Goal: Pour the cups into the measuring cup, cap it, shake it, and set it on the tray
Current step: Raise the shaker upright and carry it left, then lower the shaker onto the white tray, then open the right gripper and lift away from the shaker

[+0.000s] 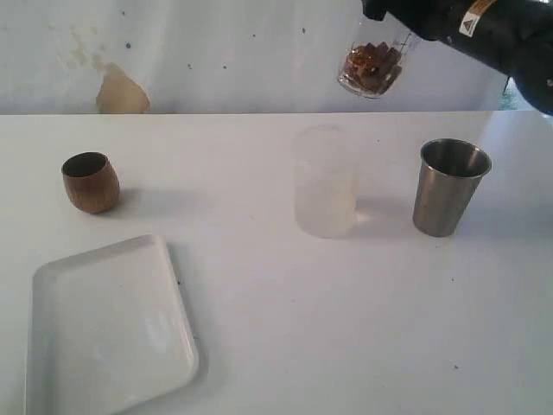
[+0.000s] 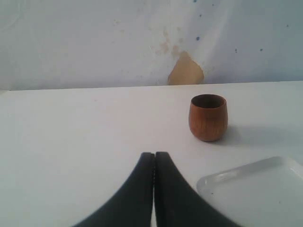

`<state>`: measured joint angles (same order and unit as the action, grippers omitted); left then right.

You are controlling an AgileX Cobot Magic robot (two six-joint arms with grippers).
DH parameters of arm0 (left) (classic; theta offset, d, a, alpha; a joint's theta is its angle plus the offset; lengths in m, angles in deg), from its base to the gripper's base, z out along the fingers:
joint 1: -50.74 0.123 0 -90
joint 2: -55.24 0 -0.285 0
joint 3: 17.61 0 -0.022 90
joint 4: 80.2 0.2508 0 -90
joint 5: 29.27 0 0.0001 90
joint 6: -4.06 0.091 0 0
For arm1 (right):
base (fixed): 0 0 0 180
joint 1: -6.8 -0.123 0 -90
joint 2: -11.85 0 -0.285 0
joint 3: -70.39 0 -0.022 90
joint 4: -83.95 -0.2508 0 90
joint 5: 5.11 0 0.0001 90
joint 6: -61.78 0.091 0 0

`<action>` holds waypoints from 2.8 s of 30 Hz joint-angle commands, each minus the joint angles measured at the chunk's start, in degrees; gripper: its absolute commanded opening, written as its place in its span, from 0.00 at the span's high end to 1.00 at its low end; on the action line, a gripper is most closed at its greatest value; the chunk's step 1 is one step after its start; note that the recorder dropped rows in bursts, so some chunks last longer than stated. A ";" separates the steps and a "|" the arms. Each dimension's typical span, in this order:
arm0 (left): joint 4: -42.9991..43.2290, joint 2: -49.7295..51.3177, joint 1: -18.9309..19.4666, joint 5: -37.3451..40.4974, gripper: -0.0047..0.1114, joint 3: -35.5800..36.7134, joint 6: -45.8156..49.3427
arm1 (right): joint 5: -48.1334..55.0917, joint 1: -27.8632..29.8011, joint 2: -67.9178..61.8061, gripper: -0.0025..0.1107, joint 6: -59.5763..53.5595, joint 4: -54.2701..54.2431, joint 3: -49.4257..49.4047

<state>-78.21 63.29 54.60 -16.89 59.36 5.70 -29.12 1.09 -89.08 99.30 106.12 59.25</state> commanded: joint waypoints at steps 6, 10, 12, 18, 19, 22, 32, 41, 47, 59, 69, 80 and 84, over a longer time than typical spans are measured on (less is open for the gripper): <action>0.10 -0.26 0.09 -0.31 0.95 0.25 -0.09 | 3.56 -5.54 5.73 0.98 26.03 32.54 0.45; 0.10 -0.26 0.09 -0.31 0.95 0.25 -0.09 | -9.73 -11.68 2.81 0.98 39.05 46.91 0.45; 0.10 -0.26 0.09 -0.31 0.95 0.25 -0.09 | -16.51 -14.77 0.51 0.98 39.05 46.91 0.45; 0.10 -0.26 0.09 -0.31 0.95 0.25 -0.09 | -20.50 -26.54 -9.61 0.98 29.47 46.39 0.67; 0.10 -0.26 0.09 -0.31 0.95 0.25 -0.09 | -20.50 -28.51 -11.25 0.98 26.08 45.65 0.67; 0.10 -0.26 0.09 -0.31 0.95 0.25 -0.09 | -20.26 -33.22 -15.28 0.98 14.14 38.91 0.70; 0.10 -0.26 0.09 -0.31 0.95 0.25 -0.09 | -28.49 -39.41 -27.06 0.98 -16.39 8.04 1.52; 0.10 -0.26 0.09 -0.31 0.95 0.25 -0.09 | -23.78 -39.41 -27.44 0.15 -17.52 2.88 1.92; 0.10 -0.26 0.09 -0.31 0.95 0.25 -0.09 | -23.15 -39.54 -27.44 0.05 -19.45 3.36 1.92; 0.10 -0.26 0.09 -0.31 0.95 0.25 -0.09 | -21.12 -39.27 -19.84 0.05 -20.00 3.15 1.92; 0.10 -0.26 0.09 -0.31 0.95 0.25 -0.09 | -4.27 -39.27 -7.10 0.32 -14.74 3.27 1.92; 0.10 -0.26 0.09 -0.31 0.95 0.25 -0.09 | 24.50 -39.27 10.40 0.97 -13.66 3.44 1.80; 0.10 -0.26 0.09 -0.31 0.95 0.25 -0.09 | 36.11 -39.27 19.02 0.97 -14.64 3.44 1.67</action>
<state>-78.21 63.29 54.60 -16.89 59.36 5.70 -0.40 -38.38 -75.61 85.84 109.58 60.95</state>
